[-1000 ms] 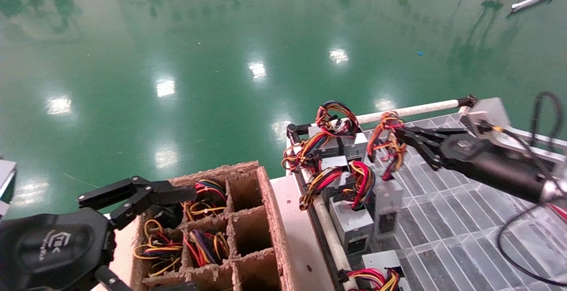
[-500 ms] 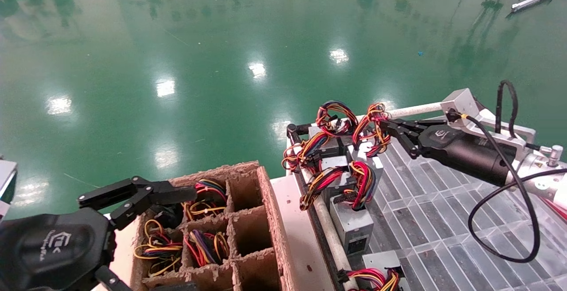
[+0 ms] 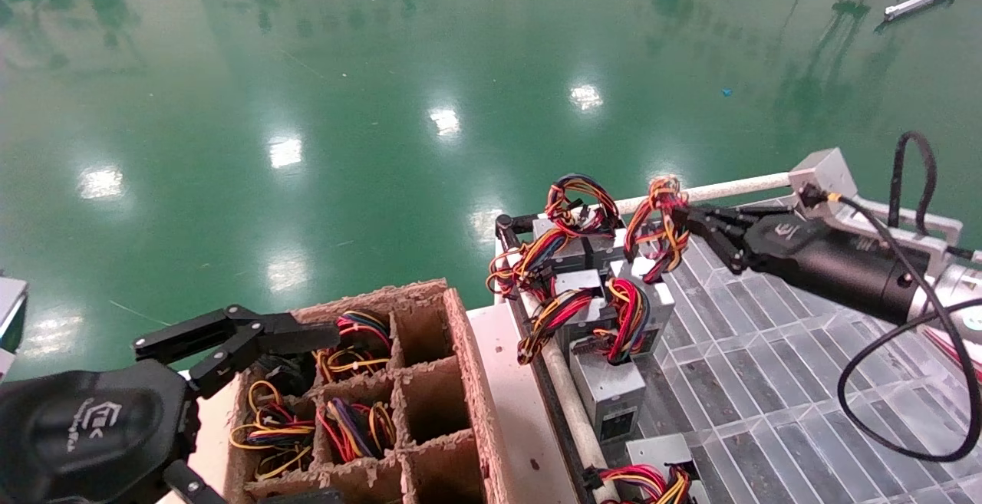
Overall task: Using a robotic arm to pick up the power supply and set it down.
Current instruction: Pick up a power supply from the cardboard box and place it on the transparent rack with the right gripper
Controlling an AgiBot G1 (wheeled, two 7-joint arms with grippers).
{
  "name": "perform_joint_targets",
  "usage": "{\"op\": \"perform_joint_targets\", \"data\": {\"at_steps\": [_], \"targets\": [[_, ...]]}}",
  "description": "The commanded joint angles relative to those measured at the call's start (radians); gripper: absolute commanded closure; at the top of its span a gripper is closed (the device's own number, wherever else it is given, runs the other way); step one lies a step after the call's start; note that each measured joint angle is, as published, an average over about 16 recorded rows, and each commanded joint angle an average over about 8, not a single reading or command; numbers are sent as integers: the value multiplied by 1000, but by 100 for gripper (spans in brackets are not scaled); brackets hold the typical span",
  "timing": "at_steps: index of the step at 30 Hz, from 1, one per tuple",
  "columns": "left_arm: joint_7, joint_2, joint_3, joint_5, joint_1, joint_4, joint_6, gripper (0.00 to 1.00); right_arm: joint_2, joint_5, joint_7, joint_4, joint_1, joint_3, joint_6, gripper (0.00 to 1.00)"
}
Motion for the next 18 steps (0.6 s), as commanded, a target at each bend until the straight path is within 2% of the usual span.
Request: {"op": "perform_joint_targets", "data": {"at_steps": [1, 3, 4, 11, 13, 18], "targets": [[0, 0, 0, 0, 0, 0, 0, 0, 0, -4, 0, -1, -4, -3, 1, 100], [0, 0, 0, 0, 0, 0, 0, 0, -3, -5, -1, -2, -6, -3, 6, 98], [0, 0, 0, 0, 0, 0, 0, 0, -4, -5, -1, -2, -6, -3, 9, 90], [0, 0, 0, 0, 0, 0, 0, 0, -8, -4, 3, -3, -8, -3, 19, 6], [0, 0, 0, 0, 0, 0, 0, 0, -8, -4, 5, -4, -8, -3, 20, 0], [0, 0, 0, 0, 0, 0, 0, 0, -8, -4, 4, -4, -8, -3, 19, 0]]}}
